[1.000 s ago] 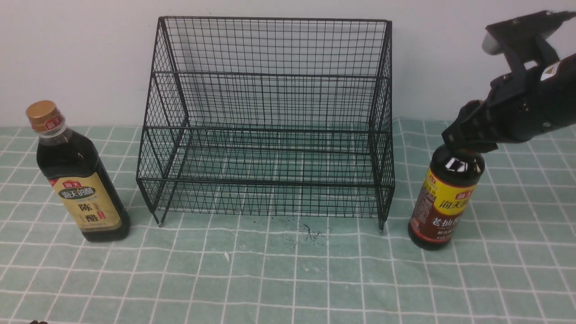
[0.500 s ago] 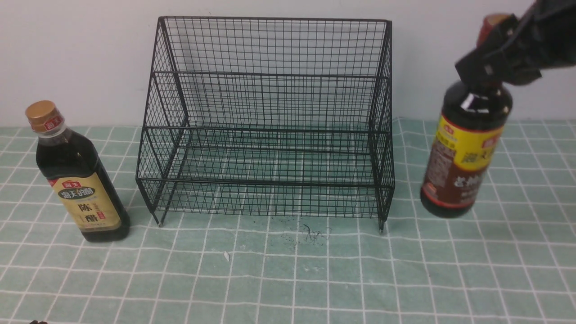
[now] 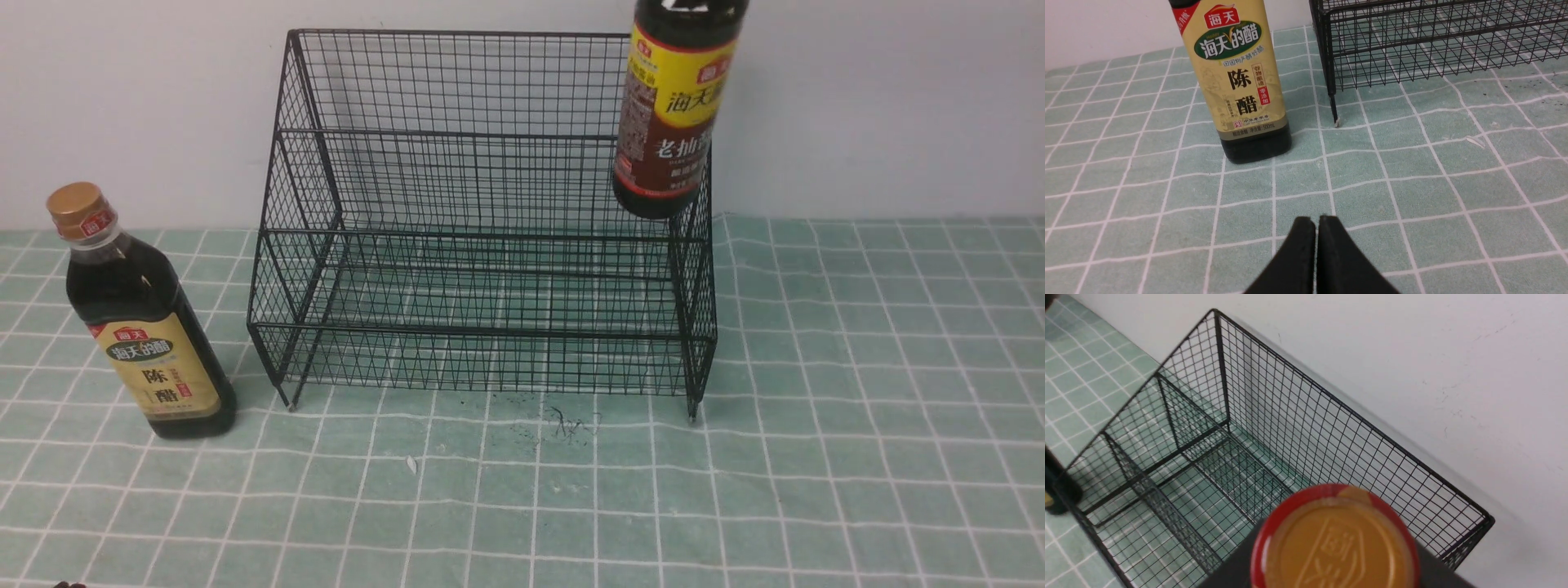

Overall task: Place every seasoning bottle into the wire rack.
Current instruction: Use the right arm to put the condiment bottle back on the shelf, then use the left arm to grab the condiment bottle closest to it

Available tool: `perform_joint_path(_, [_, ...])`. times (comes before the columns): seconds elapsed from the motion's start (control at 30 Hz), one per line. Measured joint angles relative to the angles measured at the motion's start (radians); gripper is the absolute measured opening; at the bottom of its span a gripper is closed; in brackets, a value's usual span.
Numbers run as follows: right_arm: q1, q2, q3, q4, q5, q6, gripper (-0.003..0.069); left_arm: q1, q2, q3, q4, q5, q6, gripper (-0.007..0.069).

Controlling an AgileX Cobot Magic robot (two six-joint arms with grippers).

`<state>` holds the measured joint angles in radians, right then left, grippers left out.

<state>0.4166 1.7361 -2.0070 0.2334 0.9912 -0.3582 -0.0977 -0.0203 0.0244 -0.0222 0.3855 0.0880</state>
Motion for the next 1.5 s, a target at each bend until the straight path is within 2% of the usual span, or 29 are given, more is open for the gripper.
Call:
perform_joint_path(0.37, [0.000, 0.173, -0.032, -0.078, -0.021, 0.081, 0.0279, 0.000, 0.000, 0.000, 0.000, 0.000, 0.000, -0.0010])
perform_joint_path(0.5, [0.000, 0.207, -0.039, -0.077, 0.019, 0.113, 0.0279, 0.000, 0.000, 0.000, 0.000, 0.000, 0.000, -0.0010])
perform_joint_path(0.7, [0.000, 0.272, -0.049, -0.074, 0.034, 0.240, 0.0279, 0.000, 0.000, 0.000, 0.000, 0.000, 0.000, -0.0010])
perform_joint_path(0.83, [0.000, 0.277, -0.051, -0.068, 0.041, 0.251, 0.0283, 0.000, 0.000, 0.000, 0.000, 0.000, 0.000, -0.0010])
perform_joint_path(0.93, [0.000, 0.277, -0.051, -0.066, 0.050, 0.258, 0.0318, 0.000, 0.000, 0.000, 0.000, 0.000, 0.000, -0.0010])
perform_joint_path(1.0, [0.000, 0.274, -0.052, -0.061, 0.066, 0.262, 0.0396, 0.000, 0.000, 0.000, 0.000, 0.000, 0.000, -0.0010])
perform_joint_path(1.1, [0.000, 0.258, -0.052, -0.065, 0.085, 0.265, 0.0473, 0.000, 0.000, 0.000, 0.000, 0.000, 0.000, -0.0010])
perform_joint_path(1.23, [0.000, 0.174, -0.052, -0.075, 0.110, 0.266, 0.0524, 0.000, 0.000, 0.000, 0.000, 0.000, 0.000, -0.0010])
perform_joint_path(1.37, [0.000, 0.041, -0.052, -0.107, 0.159, 0.282, 0.0511, 0.000, 0.000, 0.000, 0.000, 0.000, 0.000, -0.0010])
perform_joint_path(1.5, [0.000, -0.128, -0.052, -0.199, 0.238, 0.340, 0.0366, 0.000, 0.000, 0.000, 0.000, 0.000, 0.000, -0.0010])
